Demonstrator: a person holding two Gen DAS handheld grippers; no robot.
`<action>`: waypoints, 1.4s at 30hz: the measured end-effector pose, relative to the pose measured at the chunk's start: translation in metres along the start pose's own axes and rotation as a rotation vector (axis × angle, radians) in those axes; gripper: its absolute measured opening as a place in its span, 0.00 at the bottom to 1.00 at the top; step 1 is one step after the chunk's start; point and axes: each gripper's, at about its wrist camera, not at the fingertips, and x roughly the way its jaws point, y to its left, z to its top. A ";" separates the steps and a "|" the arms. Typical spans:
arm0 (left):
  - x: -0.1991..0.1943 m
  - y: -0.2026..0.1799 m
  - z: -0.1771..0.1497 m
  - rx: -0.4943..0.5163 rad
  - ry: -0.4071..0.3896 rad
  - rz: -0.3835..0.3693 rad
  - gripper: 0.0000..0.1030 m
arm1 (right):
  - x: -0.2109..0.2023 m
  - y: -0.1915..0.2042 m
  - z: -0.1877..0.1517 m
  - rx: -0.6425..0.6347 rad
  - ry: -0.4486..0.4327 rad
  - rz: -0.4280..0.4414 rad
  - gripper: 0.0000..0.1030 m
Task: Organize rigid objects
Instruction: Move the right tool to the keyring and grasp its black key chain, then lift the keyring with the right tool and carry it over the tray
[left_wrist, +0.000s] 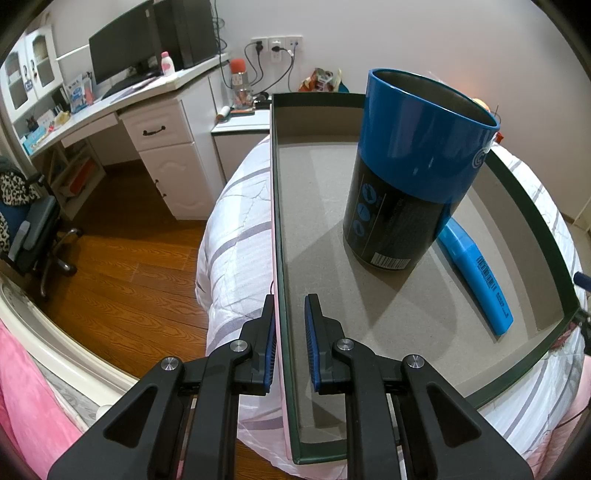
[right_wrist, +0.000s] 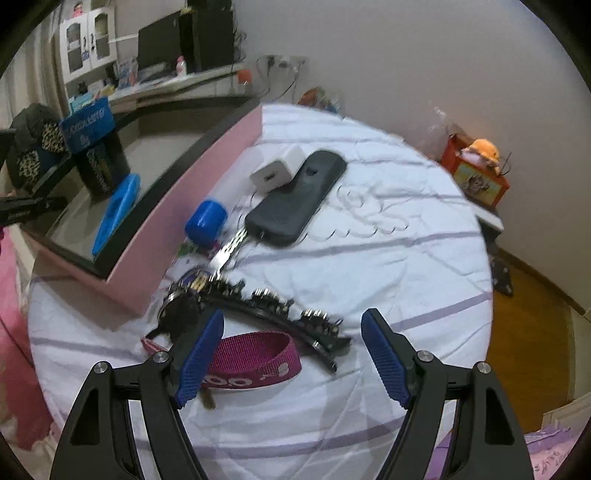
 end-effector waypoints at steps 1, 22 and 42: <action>0.000 0.000 0.000 -0.001 0.001 -0.001 0.13 | 0.001 0.001 0.000 -0.010 0.013 0.005 0.76; 0.000 -0.002 0.001 0.009 0.000 0.002 0.13 | 0.017 -0.027 0.006 0.160 0.016 0.046 0.36; -0.001 -0.003 0.002 0.008 0.001 0.001 0.13 | 0.011 -0.022 0.000 0.106 -0.012 0.062 0.29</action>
